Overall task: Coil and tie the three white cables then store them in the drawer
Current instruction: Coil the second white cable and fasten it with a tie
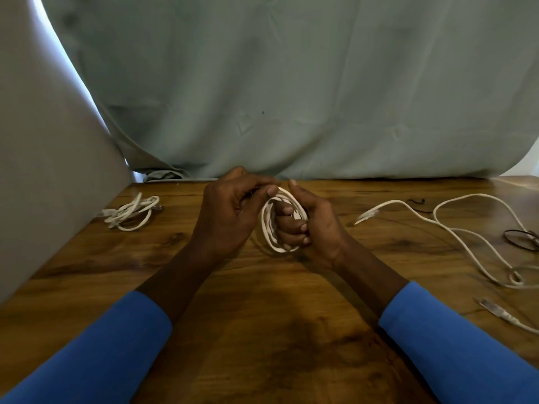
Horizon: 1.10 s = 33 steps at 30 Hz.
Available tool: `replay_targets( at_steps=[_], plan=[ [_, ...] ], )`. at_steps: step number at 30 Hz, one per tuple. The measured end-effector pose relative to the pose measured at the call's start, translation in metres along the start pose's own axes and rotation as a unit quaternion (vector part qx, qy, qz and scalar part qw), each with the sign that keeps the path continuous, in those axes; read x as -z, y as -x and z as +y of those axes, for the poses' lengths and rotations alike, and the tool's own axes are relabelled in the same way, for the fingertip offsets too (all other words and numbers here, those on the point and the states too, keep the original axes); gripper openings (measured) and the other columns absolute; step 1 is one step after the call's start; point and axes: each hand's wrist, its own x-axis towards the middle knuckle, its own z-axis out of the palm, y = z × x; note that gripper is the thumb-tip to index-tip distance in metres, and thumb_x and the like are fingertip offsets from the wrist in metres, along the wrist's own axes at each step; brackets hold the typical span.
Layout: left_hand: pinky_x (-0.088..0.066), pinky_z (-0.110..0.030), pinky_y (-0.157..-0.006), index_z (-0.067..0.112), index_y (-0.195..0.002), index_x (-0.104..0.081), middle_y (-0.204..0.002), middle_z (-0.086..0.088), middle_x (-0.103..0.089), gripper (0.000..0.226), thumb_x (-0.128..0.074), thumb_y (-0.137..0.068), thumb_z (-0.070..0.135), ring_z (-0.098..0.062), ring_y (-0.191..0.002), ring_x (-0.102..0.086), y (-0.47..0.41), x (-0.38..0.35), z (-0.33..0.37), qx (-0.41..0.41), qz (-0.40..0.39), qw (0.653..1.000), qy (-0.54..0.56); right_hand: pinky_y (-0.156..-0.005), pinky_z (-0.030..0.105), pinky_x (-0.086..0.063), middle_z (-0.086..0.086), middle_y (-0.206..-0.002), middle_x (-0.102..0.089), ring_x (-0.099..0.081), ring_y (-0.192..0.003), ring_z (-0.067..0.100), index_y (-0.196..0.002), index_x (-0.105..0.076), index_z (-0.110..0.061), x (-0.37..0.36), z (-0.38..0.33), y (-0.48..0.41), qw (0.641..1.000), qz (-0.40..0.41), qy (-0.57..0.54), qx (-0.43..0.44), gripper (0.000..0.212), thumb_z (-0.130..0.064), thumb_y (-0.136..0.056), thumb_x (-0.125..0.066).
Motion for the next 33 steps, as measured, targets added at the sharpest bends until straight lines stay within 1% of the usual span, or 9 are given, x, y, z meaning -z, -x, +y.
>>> replay_targets(
  at_steps=[4, 8, 13, 16, 18, 21, 25, 28, 33],
  plan=[
    [-0.049, -0.024, -0.075, 0.018, -0.104, -0.079, -0.091, 0.002, -0.073, 0.013, -0.068, -0.099, 0.016, -0.013, -0.084, -0.069, 0.001, -0.005, -0.01, 0.094, -0.031, 0.991, 0.09, -0.046, 0.029, -0.015, -0.01, -0.038, -0.029, -0.022, -0.028, 0.005, -0.061, -0.047, -0.021, 0.0, 0.002, 0.001, 0.999, -0.029, -0.037, -0.012, 0.056, -0.053, -0.104, -0.031],
    [-0.055, -0.023, -0.079, 0.008, -0.107, -0.076, -0.099, -0.003, -0.078, 0.02, -0.056, -0.104, 0.006, -0.014, -0.092, -0.073, 0.006, -0.012, -0.009, 0.198, -0.085, 0.948, 0.235, -0.041, 0.023, -0.027, -0.009, -0.037, -0.028, -0.02, -0.029, 0.006, -0.06, -0.045, -0.021, 0.005, 0.002, 0.004, 0.999, -0.004, -0.049, -0.022, 0.053, -0.048, -0.103, -0.034],
    [-0.055, -0.041, -0.089, 0.009, -0.113, -0.073, -0.108, -0.012, -0.076, 0.028, -0.045, -0.108, 0.008, -0.024, -0.099, -0.072, 0.011, -0.018, -0.009, 0.272, -0.105, 0.91, 0.294, -0.041, 0.023, -0.027, -0.009, -0.037, -0.027, -0.009, -0.035, 0.011, -0.057, -0.043, -0.022, 0.008, -0.002, 0.007, 0.998, 0.005, -0.048, -0.035, 0.047, -0.044, -0.098, -0.042],
    [-0.054, -0.045, -0.098, 0.014, -0.125, -0.069, -0.117, -0.009, -0.076, 0.037, -0.039, -0.111, 0.03, -0.025, -0.112, -0.071, 0.015, -0.022, -0.003, 0.272, -0.131, 0.904, 0.302, -0.041, 0.025, -0.022, -0.009, -0.038, -0.026, -0.018, -0.029, 0.007, -0.056, -0.041, -0.024, 0.01, 0.0, 0.006, 0.999, 0.033, -0.009, -0.032, 0.048, -0.042, -0.1, -0.042],
    [-0.056, -0.041, -0.095, 0.022, -0.13, -0.066, -0.116, -0.002, -0.075, 0.042, -0.041, -0.107, 0.047, -0.018, -0.109, -0.072, 0.019, -0.025, 0.001, 0.24, -0.176, 0.921, 0.25, -0.047, 0.032, -0.01, -0.009, -0.039, -0.026, -0.021, -0.029, 0.006, -0.055, -0.04, -0.025, 0.01, 0.005, 0.005, 0.996, 0.072, 0.046, -0.026, 0.051, -0.039, -0.104, -0.038],
    [-0.051, -0.028, -0.084, 0.024, -0.138, -0.055, -0.115, 0.012, -0.068, 0.035, -0.046, -0.108, 0.04, 0.002, -0.1, -0.064, 0.022, -0.028, 0.002, 0.123, -0.221, 0.966, 0.06, -0.051, 0.033, -0.01, -0.006, -0.04, -0.027, -0.023, -0.03, 0.008, -0.055, -0.042, -0.023, 0.009, 0.008, 0.005, 0.99, 0.115, 0.077, -0.016, 0.054, -0.038, -0.107, -0.038],
    [-0.049, -0.039, -0.098, 0.022, -0.145, -0.049, -0.128, 0.004, -0.065, 0.039, -0.04, -0.11, 0.038, -0.012, -0.115, -0.061, 0.017, -0.03, 0.001, 0.075, -0.19, 0.979, -0.03, -0.043, 0.021, -0.026, -0.003, -0.041, -0.028, -0.031, -0.03, 0.012, -0.052, -0.045, -0.021, 0.0, 0.004, 0.003, 0.983, 0.179, 0.047, -0.008, 0.059, -0.044, -0.106, -0.045],
    [-0.05, -0.039, -0.098, 0.02, -0.149, -0.048, -0.134, -0.003, -0.064, 0.042, -0.036, -0.111, 0.035, -0.019, -0.117, -0.063, 0.016, -0.032, 0.007, 0.063, -0.129, 0.985, -0.093, -0.038, 0.017, -0.023, 0.0, -0.042, -0.035, -0.035, -0.03, 0.013, -0.057, -0.046, -0.017, -0.01, 0.004, -0.003, 0.959, 0.261, 0.094, 0.055, 0.058, -0.047, -0.107, -0.047],
    [-0.048, -0.029, -0.087, 0.017, -0.141, -0.057, -0.121, -0.003, -0.068, 0.04, -0.038, -0.109, 0.029, -0.016, -0.104, -0.065, 0.016, -0.035, 0.014, 0.054, -0.078, 0.99, -0.108, -0.055, 0.031, -0.039, 0.013, -0.058, -0.05, -0.05, -0.055, 0.025, -0.058, -0.056, -0.016, -0.01, 0.013, -0.013, 0.926, 0.303, 0.163, 0.156, 0.059, -0.049, -0.106, -0.049]
  ],
)
